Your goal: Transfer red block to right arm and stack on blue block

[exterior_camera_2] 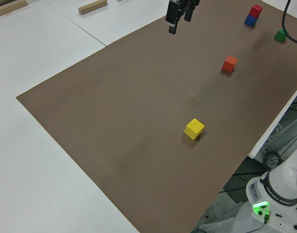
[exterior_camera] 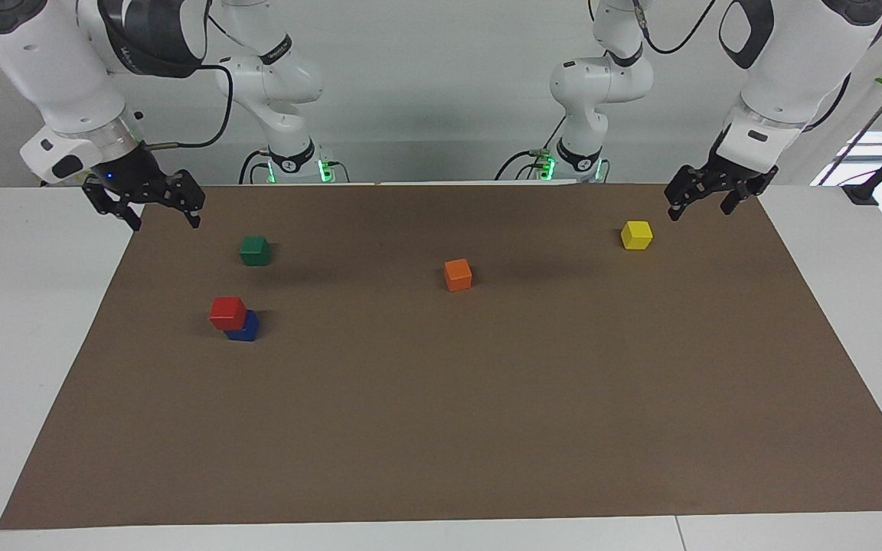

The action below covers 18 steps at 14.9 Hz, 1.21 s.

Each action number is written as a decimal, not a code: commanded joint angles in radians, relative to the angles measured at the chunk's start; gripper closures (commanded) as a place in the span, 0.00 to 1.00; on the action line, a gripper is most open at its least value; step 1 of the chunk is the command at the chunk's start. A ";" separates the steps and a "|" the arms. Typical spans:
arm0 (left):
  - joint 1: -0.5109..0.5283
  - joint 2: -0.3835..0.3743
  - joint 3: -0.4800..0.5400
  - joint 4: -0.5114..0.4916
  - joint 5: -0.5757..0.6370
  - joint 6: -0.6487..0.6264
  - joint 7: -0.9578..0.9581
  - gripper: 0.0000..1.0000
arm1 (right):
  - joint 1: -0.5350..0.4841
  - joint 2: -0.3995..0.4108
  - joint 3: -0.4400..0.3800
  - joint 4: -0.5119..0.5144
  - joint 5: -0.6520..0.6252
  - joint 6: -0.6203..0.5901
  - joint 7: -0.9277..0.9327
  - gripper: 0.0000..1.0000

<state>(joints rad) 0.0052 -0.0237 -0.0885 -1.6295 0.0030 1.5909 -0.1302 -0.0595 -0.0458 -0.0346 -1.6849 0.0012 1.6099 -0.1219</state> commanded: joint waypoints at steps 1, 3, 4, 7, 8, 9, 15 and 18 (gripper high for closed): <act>-0.005 -0.022 0.006 -0.027 0.018 0.008 0.000 0.00 | -0.011 0.020 0.007 0.076 0.013 -0.076 -0.013 0.00; -0.005 -0.022 0.006 -0.027 0.018 0.008 0.000 0.00 | 0.004 0.017 -0.005 0.077 0.022 -0.119 0.019 0.00; -0.005 -0.022 0.006 -0.027 0.018 0.008 0.000 0.00 | 0.032 0.014 -0.043 0.076 0.022 -0.119 0.045 0.00; -0.005 -0.022 0.006 -0.027 0.018 0.008 0.000 0.00 | 0.086 0.021 -0.107 0.079 0.011 -0.117 0.045 0.00; -0.005 -0.022 0.006 -0.027 0.018 0.008 0.000 0.00 | 0.084 0.026 -0.105 0.088 0.006 -0.117 0.044 0.00; -0.005 -0.022 0.006 -0.027 0.018 0.008 0.000 0.00 | 0.084 0.027 -0.105 0.091 -0.001 -0.113 0.039 0.00; -0.005 -0.022 0.004 -0.027 0.018 0.008 0.000 0.00 | 0.090 0.030 -0.103 0.094 -0.053 -0.071 0.031 0.00; -0.005 -0.022 0.006 -0.027 0.018 0.008 0.000 0.00 | 0.090 0.029 -0.103 0.094 -0.052 -0.074 0.031 0.00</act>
<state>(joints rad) 0.0052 -0.0237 -0.0885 -1.6295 0.0030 1.5909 -0.1302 0.0248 -0.0285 -0.1341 -1.6098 -0.0383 1.5352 -0.0915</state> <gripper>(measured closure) 0.000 0.000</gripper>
